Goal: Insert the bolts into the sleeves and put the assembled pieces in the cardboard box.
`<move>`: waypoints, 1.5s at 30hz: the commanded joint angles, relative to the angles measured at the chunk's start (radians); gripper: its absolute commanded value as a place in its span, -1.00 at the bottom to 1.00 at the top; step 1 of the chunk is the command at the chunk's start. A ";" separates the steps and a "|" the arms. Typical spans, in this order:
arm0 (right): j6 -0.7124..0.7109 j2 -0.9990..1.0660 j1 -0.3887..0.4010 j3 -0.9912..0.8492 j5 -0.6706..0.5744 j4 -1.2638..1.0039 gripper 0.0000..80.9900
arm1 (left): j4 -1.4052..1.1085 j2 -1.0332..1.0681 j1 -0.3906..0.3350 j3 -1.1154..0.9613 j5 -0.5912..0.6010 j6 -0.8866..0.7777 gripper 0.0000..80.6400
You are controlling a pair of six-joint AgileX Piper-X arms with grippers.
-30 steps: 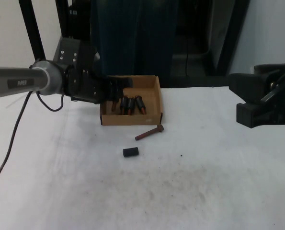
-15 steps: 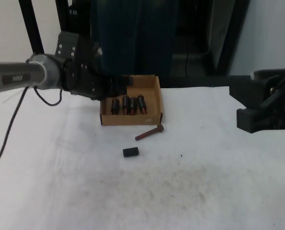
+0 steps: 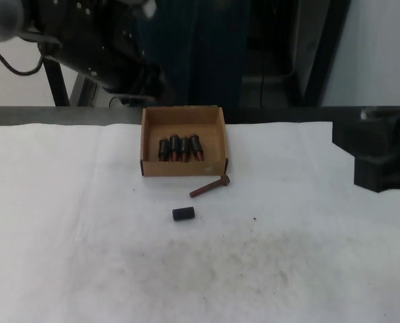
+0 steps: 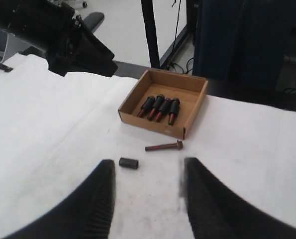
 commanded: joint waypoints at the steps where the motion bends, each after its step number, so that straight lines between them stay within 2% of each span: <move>1: 0.036 -0.025 -0.001 -0.013 -0.086 0.106 0.04 | 0.084 -0.004 -0.053 -0.005 -0.075 0.116 -0.05; 8: 0.085 -0.026 -0.001 -0.007 -0.130 0.197 0.04 | 0.183 0.008 -0.214 0.008 -0.227 0.181 -0.05; 12: 0.140 -0.023 -0.001 -0.002 -0.130 0.216 0.04 | 0.266 0.008 -0.278 0.015 -0.260 0.209 -0.05; 18: 0.200 -0.014 -0.001 0.013 -0.070 0.206 0.04 | 0.299 0.005 -0.298 0.028 -0.310 0.156 -0.05; 22: 0.203 0.037 -0.001 0.036 -0.152 0.171 0.04 | 0.479 -0.015 -0.298 0.028 -0.308 0.098 -0.05; 26: 0.019 0.098 -0.001 0.038 -0.230 0.196 0.04 | 0.594 -0.086 -0.291 0.031 -0.251 0.054 -0.05; 29: -0.140 0.124 -0.001 0.038 -0.238 0.190 0.04 | 0.597 -0.179 -0.284 0.036 -0.176 0.009 -0.05; 31: -0.195 0.144 -0.001 0.038 -0.242 0.169 0.04 | 0.604 -0.255 -0.284 0.044 -0.137 -0.012 -0.05; 37: -0.286 0.264 -0.001 0.028 -0.391 0.090 0.04 | 0.600 -0.517 -0.284 0.120 -0.106 -0.081 -0.05; 40: -0.425 0.340 -0.001 -0.005 -0.400 0.109 0.04 | 0.568 -0.646 -0.284 0.172 -0.089 -0.125 -0.05; 45: -0.683 0.468 0.001 -0.117 -0.456 0.171 0.04 | 0.403 -0.869 -0.284 0.297 0.051 -0.273 -0.05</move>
